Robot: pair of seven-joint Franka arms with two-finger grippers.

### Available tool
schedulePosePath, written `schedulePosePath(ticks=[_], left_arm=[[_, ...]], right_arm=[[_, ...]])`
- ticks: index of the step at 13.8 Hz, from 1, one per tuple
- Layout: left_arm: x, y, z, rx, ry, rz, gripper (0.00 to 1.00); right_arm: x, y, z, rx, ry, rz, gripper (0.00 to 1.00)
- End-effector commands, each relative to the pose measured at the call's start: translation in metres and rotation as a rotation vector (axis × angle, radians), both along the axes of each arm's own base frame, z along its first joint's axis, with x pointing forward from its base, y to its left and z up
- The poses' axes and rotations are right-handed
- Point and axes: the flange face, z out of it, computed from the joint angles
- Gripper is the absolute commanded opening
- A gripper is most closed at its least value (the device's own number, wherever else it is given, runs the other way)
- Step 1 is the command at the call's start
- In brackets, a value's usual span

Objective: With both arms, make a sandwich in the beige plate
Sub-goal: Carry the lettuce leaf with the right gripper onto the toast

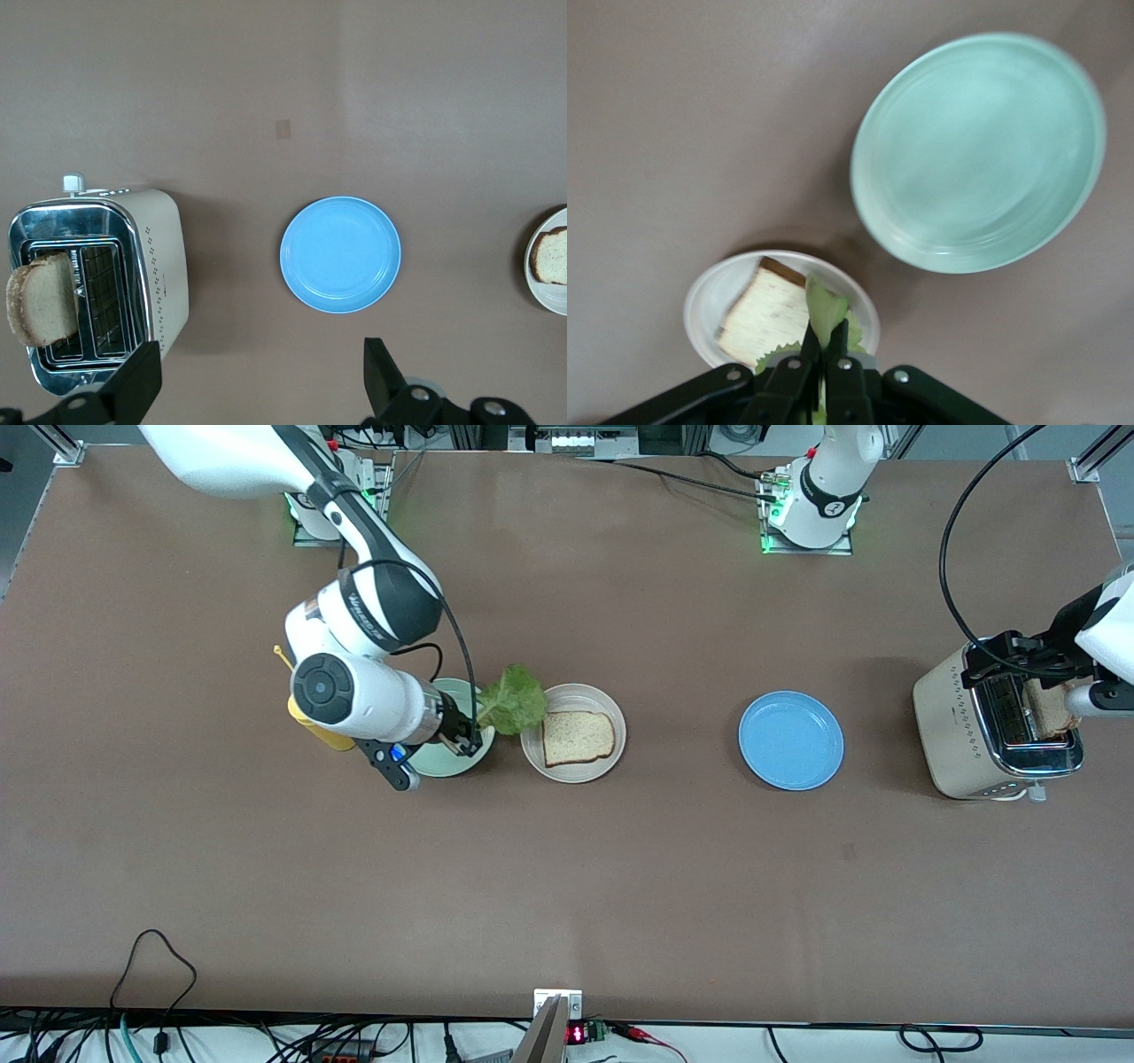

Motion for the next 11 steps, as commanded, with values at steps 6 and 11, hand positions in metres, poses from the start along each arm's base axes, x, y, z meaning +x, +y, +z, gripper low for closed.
schedulePosePath(ticks=[6,11], left_arm=[[-0.004,0.000,0.007,0.010,-0.004,-0.016,1.00],[-0.004,0.000,0.007,0.010,-0.004,-0.016,1.00]], right_arm=[[-0.024,0.082,-0.070,0.041,-0.024,-0.210,0.00],[-0.035,0.097,-0.102,0.042,-0.028,-0.225,0.00]])
